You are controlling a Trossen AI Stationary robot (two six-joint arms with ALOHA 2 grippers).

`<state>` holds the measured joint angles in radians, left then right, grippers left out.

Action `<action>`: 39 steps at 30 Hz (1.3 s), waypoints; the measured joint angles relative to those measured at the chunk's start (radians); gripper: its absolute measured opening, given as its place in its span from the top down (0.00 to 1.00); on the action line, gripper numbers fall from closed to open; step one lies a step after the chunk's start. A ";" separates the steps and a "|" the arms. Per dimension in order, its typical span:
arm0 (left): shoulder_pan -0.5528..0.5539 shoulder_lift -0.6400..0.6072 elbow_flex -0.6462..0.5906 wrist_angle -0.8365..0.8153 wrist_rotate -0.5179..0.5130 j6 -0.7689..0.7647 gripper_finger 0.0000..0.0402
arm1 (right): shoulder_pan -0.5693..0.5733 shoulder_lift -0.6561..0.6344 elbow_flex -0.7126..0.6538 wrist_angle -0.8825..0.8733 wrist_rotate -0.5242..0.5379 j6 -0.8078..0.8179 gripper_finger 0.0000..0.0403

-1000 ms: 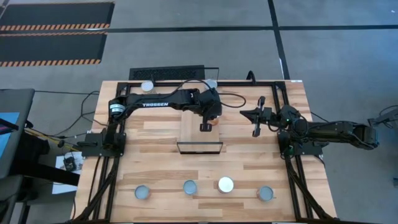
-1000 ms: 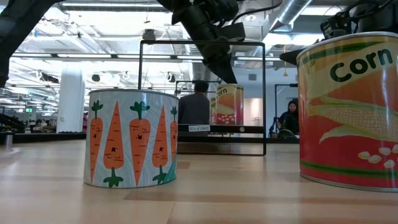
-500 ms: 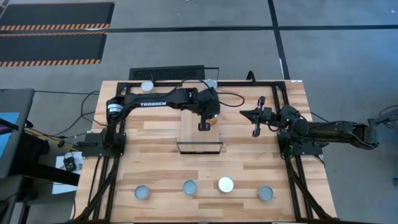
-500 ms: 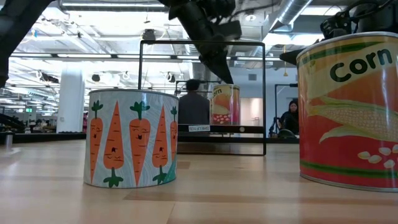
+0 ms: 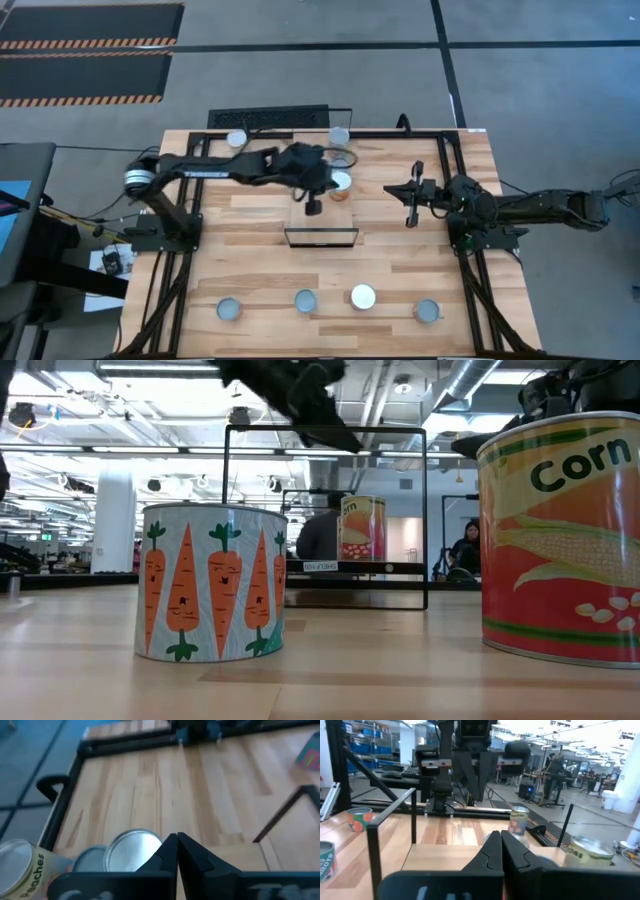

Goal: Pick and place cans onto a shelf
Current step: Put the canned mixed vegetables on the shelf

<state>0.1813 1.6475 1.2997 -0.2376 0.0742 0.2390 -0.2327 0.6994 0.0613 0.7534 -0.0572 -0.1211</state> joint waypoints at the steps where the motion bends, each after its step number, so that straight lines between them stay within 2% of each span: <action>1: -0.004 -0.035 -0.055 0.056 0.000 -0.007 1.00 | 0.024 0.000 0.003 -0.010 0.020 0.000 0.99; 5: -0.016 -0.163 -0.267 0.300 0.000 -0.041 1.00 | 0.143 0.000 0.087 -0.187 0.117 0.025 0.99; 9: -0.018 -0.260 -0.458 0.526 -0.001 -0.078 1.00 | 0.307 0.010 0.255 -0.564 0.247 0.118 0.99; 14: -0.002 -0.351 -0.637 0.723 -0.001 -0.117 1.00 | 0.561 0.069 0.483 -1.023 0.334 0.471 1.00; 20: 0.032 -0.394 -0.767 0.861 -0.004 -0.176 1.00 | 0.857 0.270 0.685 -1.356 0.424 0.969 0.99; 25: 0.043 -0.399 -0.815 0.895 -0.003 -0.195 1.00 | 1.019 0.485 0.851 -1.533 0.389 1.320 0.97; 30: 0.043 -0.398 -0.828 0.898 -0.005 -0.196 1.00 | 1.091 0.664 1.029 -1.682 0.282 1.574 0.91; 34: 0.043 -0.398 -0.830 0.891 -0.004 -0.199 1.00 | 1.095 0.778 1.129 -1.746 0.184 1.690 0.83; 39: 0.043 -0.398 -0.830 0.870 -0.003 -0.208 1.00 | 1.093 0.895 1.164 -1.748 0.042 1.779 0.68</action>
<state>0.2241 1.2491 0.4702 0.6322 0.0715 0.0309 0.8604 1.5947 1.2251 -0.9947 -0.0147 1.6580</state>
